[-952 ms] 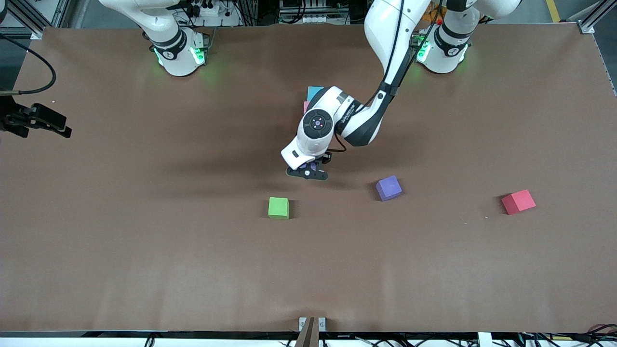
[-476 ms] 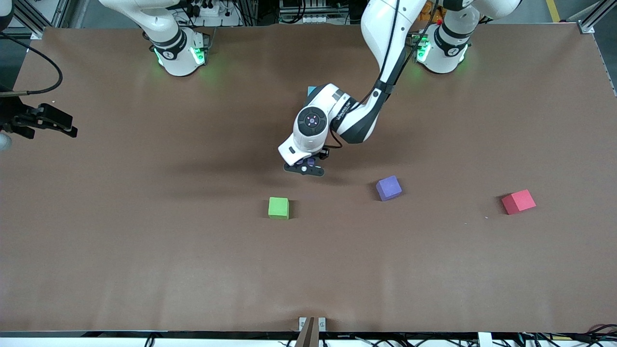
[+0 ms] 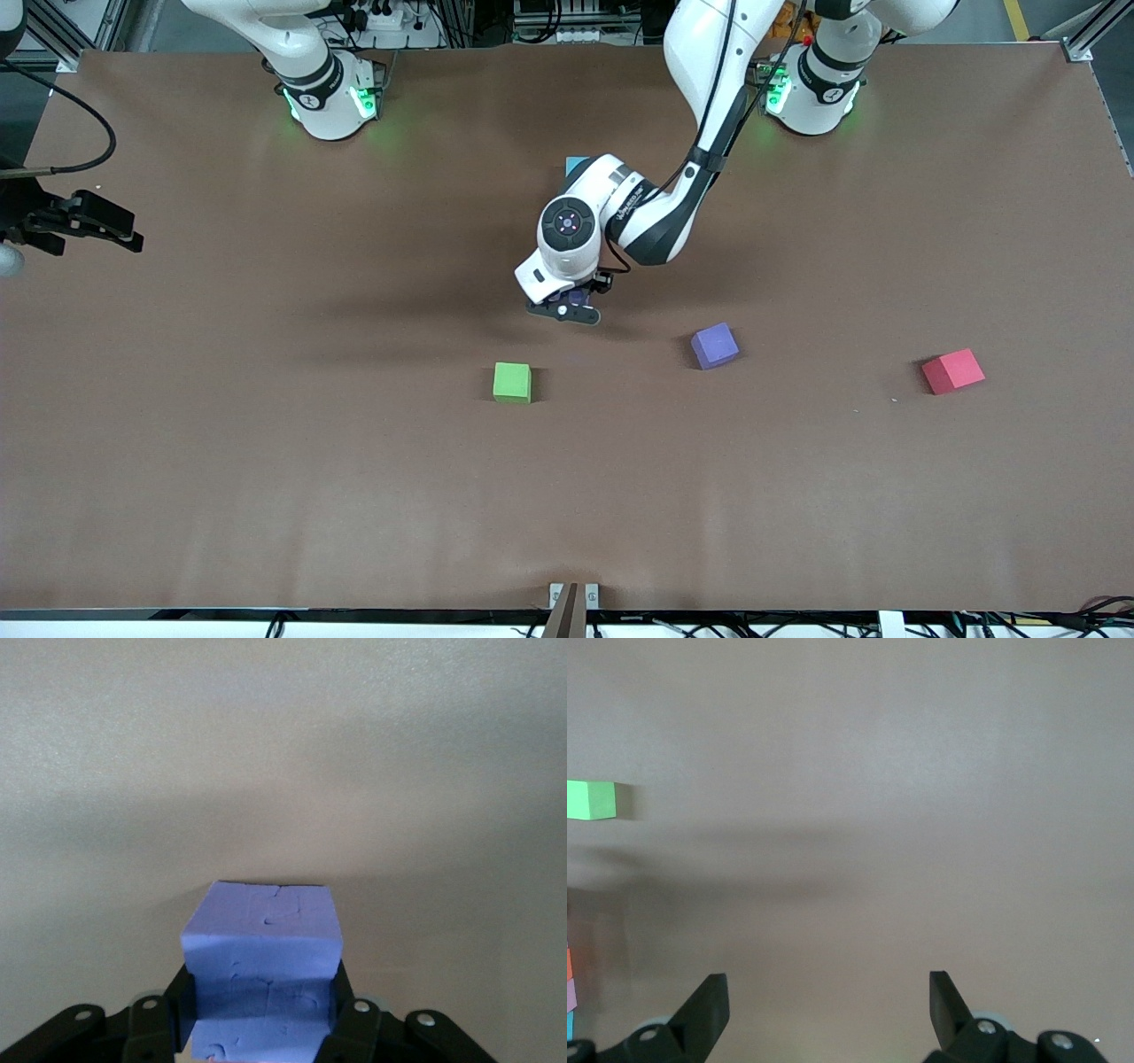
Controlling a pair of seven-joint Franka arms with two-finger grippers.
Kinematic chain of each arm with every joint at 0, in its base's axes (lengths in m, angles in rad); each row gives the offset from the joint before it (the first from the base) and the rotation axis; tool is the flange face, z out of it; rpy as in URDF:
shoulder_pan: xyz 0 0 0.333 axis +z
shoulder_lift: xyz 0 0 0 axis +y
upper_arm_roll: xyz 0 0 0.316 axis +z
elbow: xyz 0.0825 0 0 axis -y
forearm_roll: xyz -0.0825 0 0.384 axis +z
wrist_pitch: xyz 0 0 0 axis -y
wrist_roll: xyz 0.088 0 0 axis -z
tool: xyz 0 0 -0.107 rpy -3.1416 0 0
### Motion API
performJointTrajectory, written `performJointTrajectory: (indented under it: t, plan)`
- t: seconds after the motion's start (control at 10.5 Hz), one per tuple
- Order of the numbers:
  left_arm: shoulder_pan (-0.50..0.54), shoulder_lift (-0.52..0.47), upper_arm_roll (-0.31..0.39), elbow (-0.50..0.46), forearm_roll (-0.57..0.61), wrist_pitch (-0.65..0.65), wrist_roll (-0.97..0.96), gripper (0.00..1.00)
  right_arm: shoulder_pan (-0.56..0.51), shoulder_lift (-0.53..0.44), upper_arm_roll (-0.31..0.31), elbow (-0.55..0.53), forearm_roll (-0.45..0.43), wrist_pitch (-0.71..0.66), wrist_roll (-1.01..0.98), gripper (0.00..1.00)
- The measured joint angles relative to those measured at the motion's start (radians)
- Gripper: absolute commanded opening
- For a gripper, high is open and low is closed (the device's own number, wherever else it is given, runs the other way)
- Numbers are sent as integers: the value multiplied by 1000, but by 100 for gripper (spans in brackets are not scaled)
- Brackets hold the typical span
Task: Arrange blocks into number 1
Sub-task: 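Open the left gripper and lift it away from the cube line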
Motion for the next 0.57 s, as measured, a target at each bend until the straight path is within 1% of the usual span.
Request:
performJointTrajectory:
  t: [0.19,0.38,0.48,0.57]
  plan:
    - [0,0,1,1,0,-1,-11,100,-40,1,12,-5,0,0,-4,100]
    - [-1,-4,5,18,0,-1,-43,100,-52,1,14,-8,0,0,-8,100]
    - [-2,-21,20,35,0,0,-47,100,-52,1,20,-8,0,0,-14,100]
    - [-2,-61,49,47,0,-6,-47,100,-52,1,27,-8,0,0,-23,100]
